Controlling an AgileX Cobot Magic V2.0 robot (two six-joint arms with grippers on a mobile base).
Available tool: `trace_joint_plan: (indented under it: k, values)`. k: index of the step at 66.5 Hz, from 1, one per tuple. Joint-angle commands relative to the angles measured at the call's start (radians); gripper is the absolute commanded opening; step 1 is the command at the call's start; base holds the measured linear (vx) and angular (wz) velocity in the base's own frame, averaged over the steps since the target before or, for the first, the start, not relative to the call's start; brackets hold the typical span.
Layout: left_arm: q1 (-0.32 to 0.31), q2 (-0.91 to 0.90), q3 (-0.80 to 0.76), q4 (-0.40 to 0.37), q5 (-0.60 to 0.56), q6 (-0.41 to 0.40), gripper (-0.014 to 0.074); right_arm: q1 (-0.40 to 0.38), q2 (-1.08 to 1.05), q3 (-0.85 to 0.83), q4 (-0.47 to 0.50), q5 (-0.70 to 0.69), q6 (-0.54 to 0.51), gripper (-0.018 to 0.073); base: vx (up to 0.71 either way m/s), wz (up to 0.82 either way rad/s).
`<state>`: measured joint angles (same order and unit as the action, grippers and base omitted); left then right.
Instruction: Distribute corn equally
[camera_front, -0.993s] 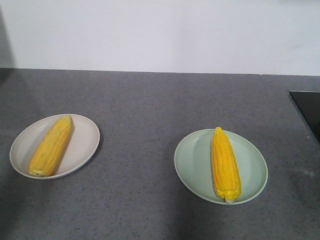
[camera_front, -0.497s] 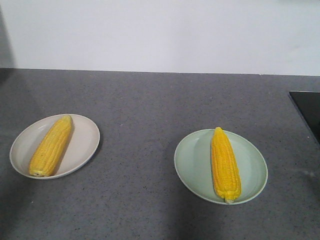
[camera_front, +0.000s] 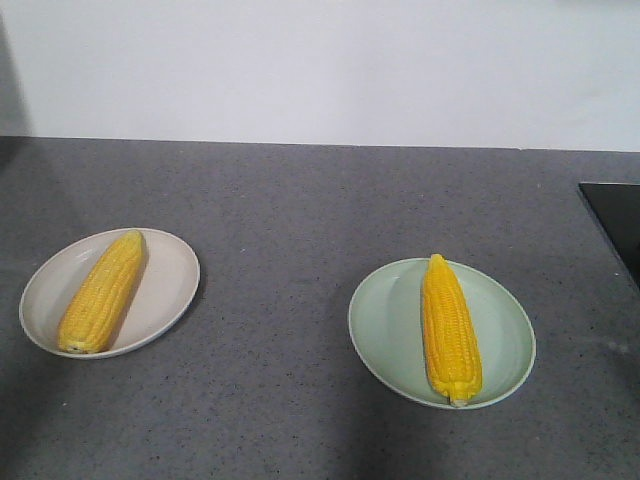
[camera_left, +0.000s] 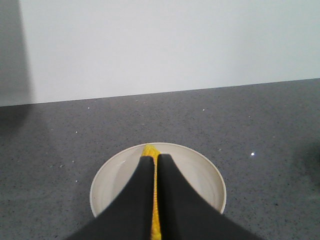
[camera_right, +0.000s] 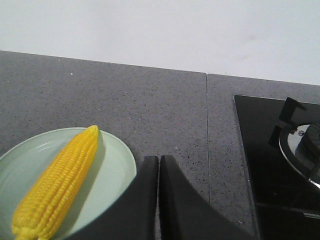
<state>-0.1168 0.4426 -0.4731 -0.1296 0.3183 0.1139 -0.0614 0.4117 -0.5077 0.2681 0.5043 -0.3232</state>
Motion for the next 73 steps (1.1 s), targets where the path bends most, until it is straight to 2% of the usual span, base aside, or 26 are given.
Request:
trace_joint_plan:
  k: [1, 11, 19, 23, 32, 38, 45, 57, 61, 73]
  values:
    - [-0.004, 0.005, -0.026, -0.013, -0.074, -0.001, -0.0006, -0.005, 0.005, -0.025, 0.009, -0.079, -0.008, -0.0011, 0.0, 0.0]
    - [-0.004, 0.005, -0.026, -0.011, -0.071, -0.001, -0.0006, -0.005, 0.005, -0.025, 0.009, -0.078, -0.008, -0.0011, 0.0, 0.0]
    - [-0.004, -0.013, 0.009, 0.054, -0.104, -0.029, -0.0006, -0.005, 0.005, -0.025, 0.009, -0.078, -0.008, -0.0011, 0.0, 0.0]
    - [-0.004, -0.043, 0.06, 0.101, -0.138, -0.074, -0.0006, -0.005, 0.005, -0.025, 0.009, -0.078, -0.008, -0.0011, 0.0, 0.0]
    - [-0.004, -0.134, 0.199, 0.252, -0.235, -0.244, -0.0006, -0.005, 0.005, -0.025, 0.009, -0.078, -0.008, -0.0011, 0.0, 0.0]
    - [-0.004, -0.204, 0.3, 0.312, -0.298, -0.297, -0.0006, -0.005, 0.005, -0.025, 0.009, -0.078, -0.008, -0.0011, 0.0, 0.0]
    - [-0.004, -0.279, 0.402, 0.315, -0.346, -0.296, -0.0006, -0.005, 0.005, -0.025, 0.009, -0.078, -0.008, -0.0011, 0.0, 0.0]
    - [-0.004, -0.396, 0.511, 0.225, -0.353, -0.22, -0.0006, -0.005, 0.005, -0.025, 0.009, -0.078, -0.008, -0.0011, 0.0, 0.0]
    - [-0.004, -0.43, 0.514, 0.217, -0.318, -0.194, -0.0006, -0.005, 0.005, -0.025, 0.009, -0.078, -0.008, -0.0011, 0.0, 0.0]
    - [-0.004, -0.471, 0.514, 0.221, -0.334, -0.159, -0.0006, -0.005, 0.005, -0.025, 0.009, -0.076, -0.008, -0.0011, 0.0, 0.0]
